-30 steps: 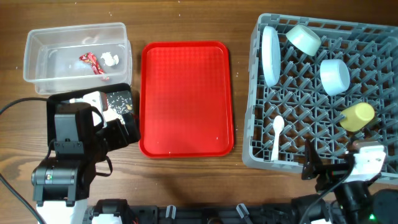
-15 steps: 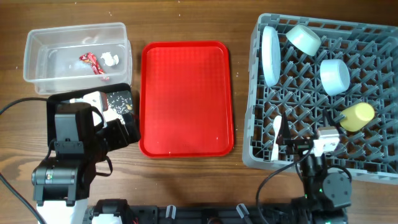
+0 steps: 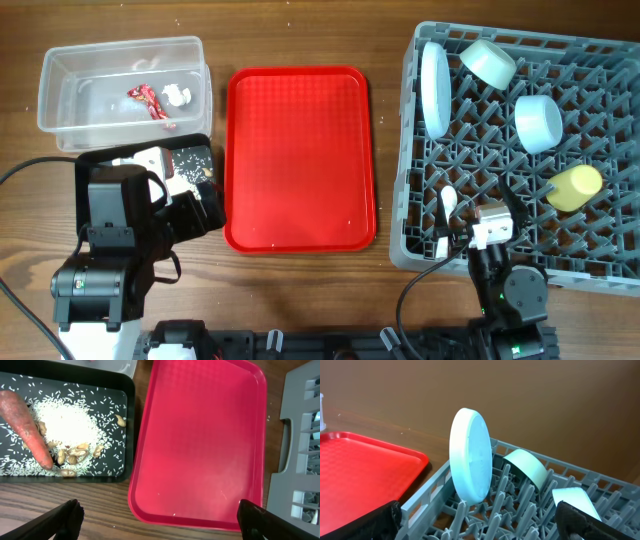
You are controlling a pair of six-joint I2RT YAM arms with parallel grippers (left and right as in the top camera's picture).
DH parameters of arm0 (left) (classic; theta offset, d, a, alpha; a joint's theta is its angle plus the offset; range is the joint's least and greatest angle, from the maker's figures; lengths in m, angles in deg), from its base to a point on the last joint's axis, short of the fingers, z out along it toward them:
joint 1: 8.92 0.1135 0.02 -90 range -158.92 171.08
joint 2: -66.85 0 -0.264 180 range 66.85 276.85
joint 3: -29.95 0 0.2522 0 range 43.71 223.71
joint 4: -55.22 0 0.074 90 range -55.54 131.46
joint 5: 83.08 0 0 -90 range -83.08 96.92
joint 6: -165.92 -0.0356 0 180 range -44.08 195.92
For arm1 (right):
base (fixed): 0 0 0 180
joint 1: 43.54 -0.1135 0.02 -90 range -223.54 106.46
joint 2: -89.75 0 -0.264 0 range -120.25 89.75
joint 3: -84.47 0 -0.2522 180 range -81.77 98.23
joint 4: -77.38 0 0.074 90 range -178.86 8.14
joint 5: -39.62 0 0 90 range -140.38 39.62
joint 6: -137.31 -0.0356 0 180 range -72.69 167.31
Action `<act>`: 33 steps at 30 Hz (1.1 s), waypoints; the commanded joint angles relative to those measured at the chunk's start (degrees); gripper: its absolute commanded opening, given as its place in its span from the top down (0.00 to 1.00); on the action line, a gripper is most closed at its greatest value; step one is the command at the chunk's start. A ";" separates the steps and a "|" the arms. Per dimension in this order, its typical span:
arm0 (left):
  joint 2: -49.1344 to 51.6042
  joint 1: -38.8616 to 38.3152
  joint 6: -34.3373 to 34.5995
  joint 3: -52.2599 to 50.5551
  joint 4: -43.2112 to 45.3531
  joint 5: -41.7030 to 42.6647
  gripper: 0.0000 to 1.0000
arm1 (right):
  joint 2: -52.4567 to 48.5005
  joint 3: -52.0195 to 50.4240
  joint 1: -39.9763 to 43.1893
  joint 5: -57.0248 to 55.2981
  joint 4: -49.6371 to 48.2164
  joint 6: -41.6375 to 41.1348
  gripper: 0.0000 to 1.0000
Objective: Sort waste into correct bins and load items into the dishwasher rack
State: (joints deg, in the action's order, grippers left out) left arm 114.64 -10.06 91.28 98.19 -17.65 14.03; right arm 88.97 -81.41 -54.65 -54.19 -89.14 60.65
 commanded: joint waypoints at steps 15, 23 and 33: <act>0.02 -0.39 0.31 -0.28 0.15 -0.57 0.00 | 0.57 -0.04 -0.26 1.36 -0.33 -1.42 0.00; -0.63 -0.24 0.31 -0.28 0.13 -4.20 0.00 | 0.57 -0.04 -0.26 1.36 -0.33 -1.40 0.00; -26.60 0.35 -3.61 -16.24 13.00 -7.85 0.00 | 0.57 -0.04 -0.26 1.36 -0.33 -1.42 0.00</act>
State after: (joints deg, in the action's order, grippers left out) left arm 95.43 -10.04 89.48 90.08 -9.43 7.74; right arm 88.97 -81.41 -54.65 -53.78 -89.29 60.22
